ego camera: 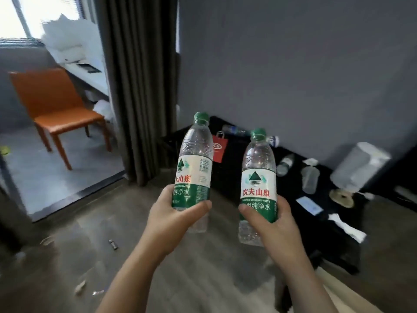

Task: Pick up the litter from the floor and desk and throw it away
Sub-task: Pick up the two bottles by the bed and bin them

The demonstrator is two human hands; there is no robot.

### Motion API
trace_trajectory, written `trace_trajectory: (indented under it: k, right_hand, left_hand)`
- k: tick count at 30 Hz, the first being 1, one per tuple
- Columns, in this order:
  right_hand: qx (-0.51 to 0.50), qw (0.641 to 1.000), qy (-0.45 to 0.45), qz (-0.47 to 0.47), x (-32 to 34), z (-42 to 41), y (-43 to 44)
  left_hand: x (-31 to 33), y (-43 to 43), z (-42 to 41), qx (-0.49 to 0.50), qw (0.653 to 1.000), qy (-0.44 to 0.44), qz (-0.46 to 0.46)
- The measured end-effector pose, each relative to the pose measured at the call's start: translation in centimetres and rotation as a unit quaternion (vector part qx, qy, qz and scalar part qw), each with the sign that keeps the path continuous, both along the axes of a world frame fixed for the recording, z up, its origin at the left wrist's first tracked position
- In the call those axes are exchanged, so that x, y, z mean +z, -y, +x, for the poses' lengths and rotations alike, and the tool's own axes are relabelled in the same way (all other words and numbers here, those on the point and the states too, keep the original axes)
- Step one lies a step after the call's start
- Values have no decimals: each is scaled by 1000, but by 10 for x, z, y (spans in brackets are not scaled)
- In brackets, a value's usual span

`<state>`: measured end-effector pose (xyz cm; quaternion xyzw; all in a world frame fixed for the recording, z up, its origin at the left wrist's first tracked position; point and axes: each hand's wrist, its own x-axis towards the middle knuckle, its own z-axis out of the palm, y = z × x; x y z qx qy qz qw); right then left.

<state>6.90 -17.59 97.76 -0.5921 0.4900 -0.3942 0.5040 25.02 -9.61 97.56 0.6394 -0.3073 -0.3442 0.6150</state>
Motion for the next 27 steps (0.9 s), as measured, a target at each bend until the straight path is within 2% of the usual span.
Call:
trace_trajectory:
  k: [4,9,16,22,27]
  right_hand:
    - [-120,992,17,-26,15,-86,-6]
    - [-279,958,26,-59,32,-206,-40]
    - [-468,877,28,-102,49,-375,-120]
    - [-578,806,7,-129,57,-489,-190]
    - [-652,748,4,-123,55,-547,-231]
  left_hand:
    - [11,42,-73,-152,988,-29,-17]
    - [35,76,-191,-309,949,15,-55]
    - [54,65,-391,-496,864,31,-78]
    - [59,34,-535,-586,804,27,-95]
    - [57,16,-621,-659,745,1,-101]
